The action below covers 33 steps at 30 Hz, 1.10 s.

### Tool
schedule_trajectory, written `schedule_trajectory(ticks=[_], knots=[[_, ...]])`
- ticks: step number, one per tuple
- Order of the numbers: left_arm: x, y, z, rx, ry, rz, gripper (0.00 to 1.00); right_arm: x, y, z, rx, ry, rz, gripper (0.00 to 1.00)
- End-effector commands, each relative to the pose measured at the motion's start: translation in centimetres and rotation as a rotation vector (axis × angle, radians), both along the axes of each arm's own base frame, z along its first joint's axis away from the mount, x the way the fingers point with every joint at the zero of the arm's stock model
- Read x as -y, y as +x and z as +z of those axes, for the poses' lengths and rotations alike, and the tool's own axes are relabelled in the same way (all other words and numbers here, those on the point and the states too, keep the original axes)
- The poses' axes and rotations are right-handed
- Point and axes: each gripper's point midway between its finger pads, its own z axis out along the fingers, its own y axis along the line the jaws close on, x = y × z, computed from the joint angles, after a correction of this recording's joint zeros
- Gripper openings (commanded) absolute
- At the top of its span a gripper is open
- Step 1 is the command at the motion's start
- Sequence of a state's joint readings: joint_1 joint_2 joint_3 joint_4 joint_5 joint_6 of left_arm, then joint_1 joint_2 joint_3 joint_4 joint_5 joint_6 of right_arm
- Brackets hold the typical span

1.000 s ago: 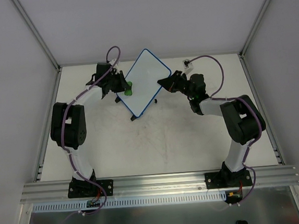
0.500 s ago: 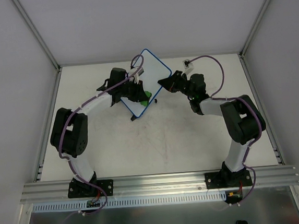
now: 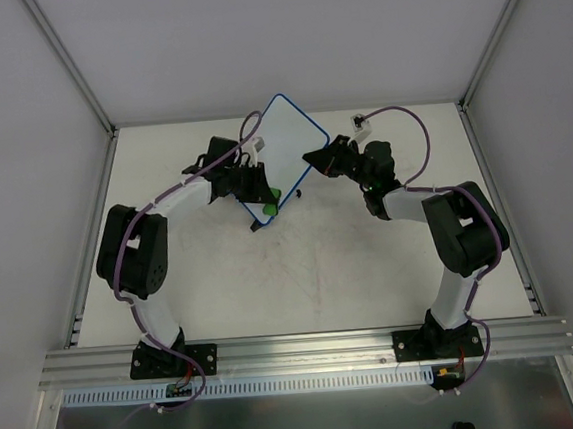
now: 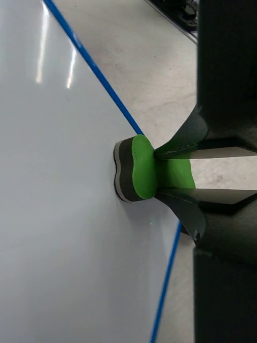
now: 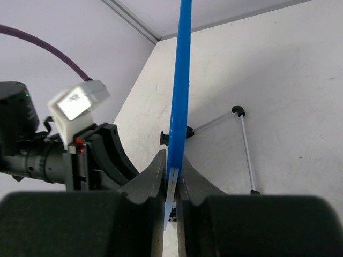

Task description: Erase the whiteboard

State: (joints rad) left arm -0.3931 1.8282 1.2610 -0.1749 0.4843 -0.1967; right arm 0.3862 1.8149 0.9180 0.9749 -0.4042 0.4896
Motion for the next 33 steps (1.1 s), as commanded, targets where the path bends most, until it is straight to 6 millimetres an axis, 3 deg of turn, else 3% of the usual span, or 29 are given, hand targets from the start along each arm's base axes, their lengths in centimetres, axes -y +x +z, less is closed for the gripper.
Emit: schedule_trajectory(ticks=[1,7,14,17,22,23,27,33], knots=[[-4.2,-5.0,-7.3,-0.313,0.152,0.142,0.0,-1.8,-1.6,3.6,0.165,0.017,0.093,0.0],[-5.7,-7.4,-5.6,-0.274,0.167,0.243,0.0,-1.8,-1.5,3.3,0.161,0.013,0.093,0.0],[-9.2,-7.9,2.8,-0.024,0.056,0.447,0.0,-1.8,-1.5,3.3,0.161,0.013,0.091,0.0],[-10.8,-8.6,3.6,-0.006,0.029,0.54,0.0,-1.8,-1.5,3.1,0.159,0.011,0.091,0.0],[-14.5,-10.0,1.2,-0.104,0.02,0.784,0.0,-1.8,-1.5,3.1,0.159,0.009,0.091,0.0],[-16.2,-10.4,-0.1,-0.128,0.048,0.878,0.0,-1.8,-1.5,3.1,0.159,0.009,0.091,0.0],[-19.0,-12.0,-3.1,-0.251,0.086,1.082,0.0,-1.8,-1.4,3.0,0.161,0.007,0.09,0.0],[-19.3,-12.6,-5.4,-0.398,0.1,1.12,0.0,-1.8,-1.5,3.1,0.162,0.009,0.091,0.0]])
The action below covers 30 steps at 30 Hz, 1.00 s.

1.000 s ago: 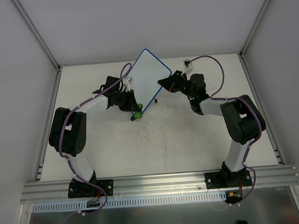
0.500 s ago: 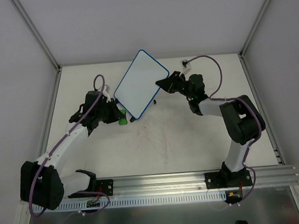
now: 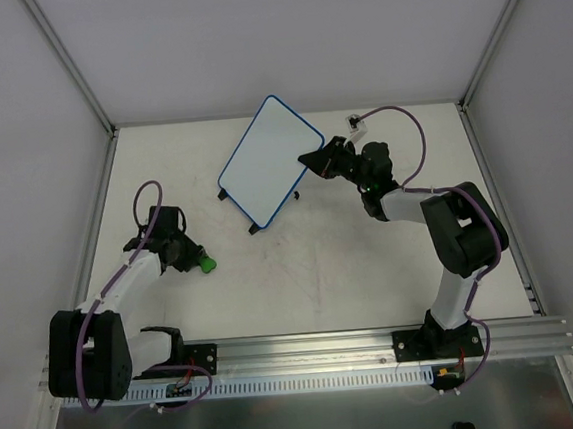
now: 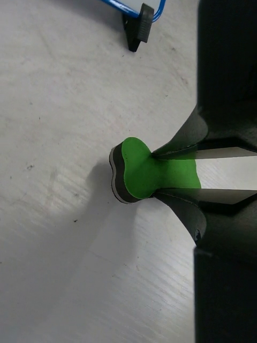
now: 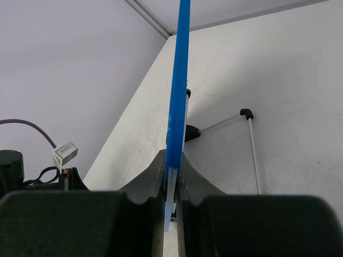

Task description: Erase the whiteboard

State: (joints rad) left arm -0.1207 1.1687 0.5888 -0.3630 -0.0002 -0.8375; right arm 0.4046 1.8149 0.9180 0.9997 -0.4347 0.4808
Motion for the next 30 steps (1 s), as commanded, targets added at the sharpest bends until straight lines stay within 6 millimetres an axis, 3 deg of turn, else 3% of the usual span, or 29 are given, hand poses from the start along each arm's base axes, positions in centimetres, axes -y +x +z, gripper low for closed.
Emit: schedule_trajectory(ticks=[1,4,6,11,12,15,21,24,26,30], knots=[[0.2,0.1,-0.4,-0.055,-0.043,0.048,0.0,-0.7,-0.5,2.5,0.132,0.005,0.041,0.0],[0.1,0.2,-0.9,-0.087,-0.028,0.037,0.03,-0.7,-0.6,2.4,0.129,0.007,0.039,0.0],[0.2,0.5,-1.1,-0.1,-0.028,0.017,0.2,-0.6,-0.5,2.4,0.129,0.004,0.032,0.0],[0.4,0.3,-1.5,-0.123,-0.034,-0.007,0.34,-0.6,-0.5,2.4,0.13,0.006,0.036,0.0],[0.4,0.4,-1.4,-0.117,-0.035,-0.006,0.45,-0.6,-0.5,2.4,0.13,0.006,0.036,0.0],[0.2,0.5,-0.9,-0.09,-0.029,-0.004,0.6,-0.6,-0.5,2.4,0.127,0.006,0.036,0.0],[0.2,0.6,0.4,-0.032,-0.027,-0.019,0.68,-0.6,-0.5,2.4,0.13,0.006,0.038,0.0],[0.7,1.2,1.5,0.028,-0.026,-0.108,0.71,-0.6,-0.5,2.5,0.132,0.006,0.038,0.0],[1.2,1.7,2.1,0.099,-0.017,-0.22,0.76,-0.6,-0.4,2.3,0.127,0.005,0.036,0.03],[0.4,1.7,2.8,0.182,0.037,-0.216,0.89,-0.7,-0.4,2.3,0.127,0.006,0.041,0.1]])
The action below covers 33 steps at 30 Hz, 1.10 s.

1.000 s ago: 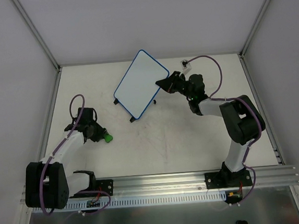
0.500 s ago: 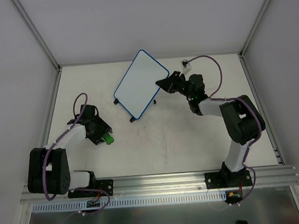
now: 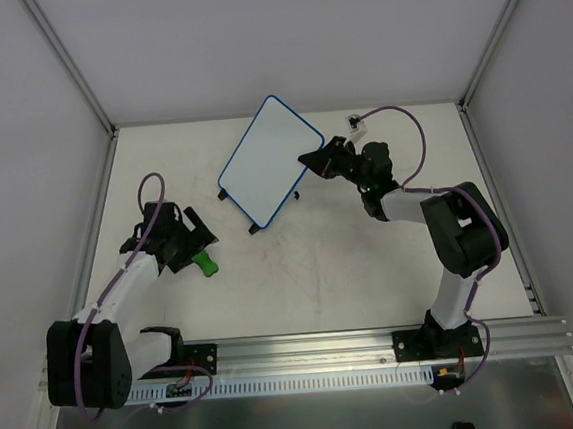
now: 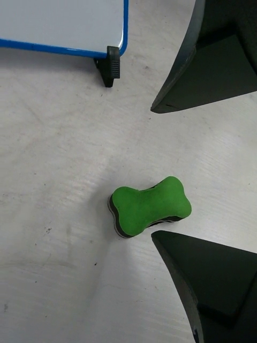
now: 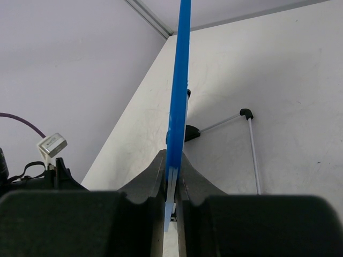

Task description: Erase the whiteboard

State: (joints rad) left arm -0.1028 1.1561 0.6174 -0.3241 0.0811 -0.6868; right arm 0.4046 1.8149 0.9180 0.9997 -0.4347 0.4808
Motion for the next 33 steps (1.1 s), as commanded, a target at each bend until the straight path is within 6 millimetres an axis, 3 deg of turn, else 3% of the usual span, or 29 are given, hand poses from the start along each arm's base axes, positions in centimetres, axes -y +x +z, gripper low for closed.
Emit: schedule_trajectory(ticks=[1,5,8,12,13,14,18,19,20,33], knots=[[-0.5,0.6,1.3,0.123,0.038,-0.052,0.91,-0.7,-0.4,2.3,0.126,0.006,0.042,0.14],[-1.3,0.0,1.2,0.195,0.074,-0.031,0.99,-0.7,-0.4,2.2,0.127,0.003,0.039,0.18],[-1.9,0.1,2.4,0.296,0.107,-0.031,0.99,-0.7,-0.4,2.2,0.126,0.004,0.042,0.29],[-2.1,-0.5,2.9,0.39,0.127,-0.052,0.99,-0.9,-0.4,2.1,0.125,0.005,0.05,0.33],[-2.1,-0.6,2.9,0.399,0.134,-0.059,0.99,-0.8,-0.4,2.2,0.126,0.006,0.049,0.37],[-2.2,-0.8,2.7,0.4,0.137,-0.063,0.99,-0.8,-0.4,2.0,0.124,0.002,0.046,0.51],[-2.1,-1.0,3.1,0.429,0.132,-0.068,0.99,-0.8,-0.4,2.0,0.123,0.001,0.049,0.75],[-2.0,-1.0,3.1,0.434,0.131,-0.069,0.99,-0.8,-0.4,1.9,0.121,0.001,0.049,0.92],[-1.8,-1.1,3.2,0.441,0.124,-0.079,0.99,-0.8,-0.4,1.8,0.121,-0.001,0.047,0.96],[-1.6,-1.9,5.1,0.63,0.11,-0.086,0.99,0.0,-0.3,1.5,0.09,0.011,0.01,0.99]])
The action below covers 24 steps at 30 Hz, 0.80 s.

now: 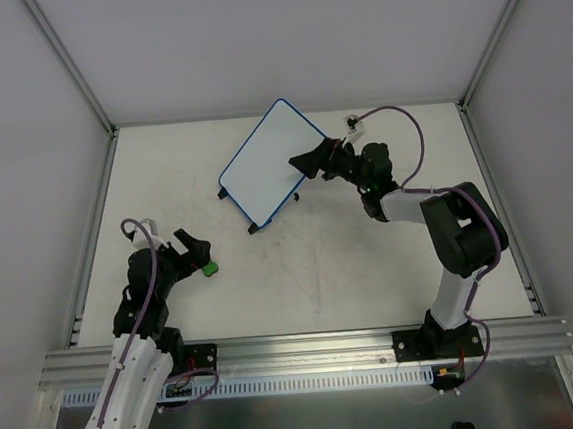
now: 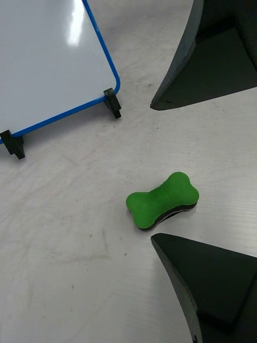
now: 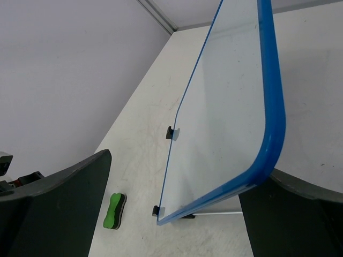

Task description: Erase the whiteboard

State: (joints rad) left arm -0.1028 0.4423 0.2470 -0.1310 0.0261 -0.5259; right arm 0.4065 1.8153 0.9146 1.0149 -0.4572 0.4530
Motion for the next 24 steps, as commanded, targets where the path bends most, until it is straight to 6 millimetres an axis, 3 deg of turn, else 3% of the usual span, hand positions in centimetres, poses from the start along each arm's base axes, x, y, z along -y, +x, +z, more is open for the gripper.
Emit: schedule_trajectory(ticks=[1,8,14,15,16,21,22,24], knots=[[0.2,0.2,1.0,0.08,0.009,-0.029,0.99,0.3,-0.1,2.1,0.074,0.031,-0.017,0.99],[0.2,0.1,1.2,0.11,0.003,-0.025,0.99,2.4,-1.4,3.9,0.113,0.007,-0.089,0.99],[0.1,0.4,0.8,0.072,0.008,-0.022,0.99,5.5,-2.7,2.4,0.073,-0.023,-0.167,0.99],[0.1,0.4,0.8,0.069,0.008,-0.022,0.99,5.9,-3.3,3.5,0.097,-0.013,-0.174,0.99],[0.1,0.3,0.7,0.066,0.009,-0.022,0.99,6.6,-4.0,2.7,0.083,-0.023,-0.184,0.99],[0.1,0.2,0.9,0.09,0.005,-0.021,0.99,7.7,-7.4,3.5,0.123,-0.041,-0.17,0.99],[0.1,0.2,1.0,0.093,0.004,-0.023,0.99,7.9,-8.4,4.7,0.157,-0.032,-0.163,0.99],[0.1,0.2,0.9,0.095,0.003,-0.021,0.99,8.5,-9.8,3.2,0.136,-0.081,-0.158,0.99]])
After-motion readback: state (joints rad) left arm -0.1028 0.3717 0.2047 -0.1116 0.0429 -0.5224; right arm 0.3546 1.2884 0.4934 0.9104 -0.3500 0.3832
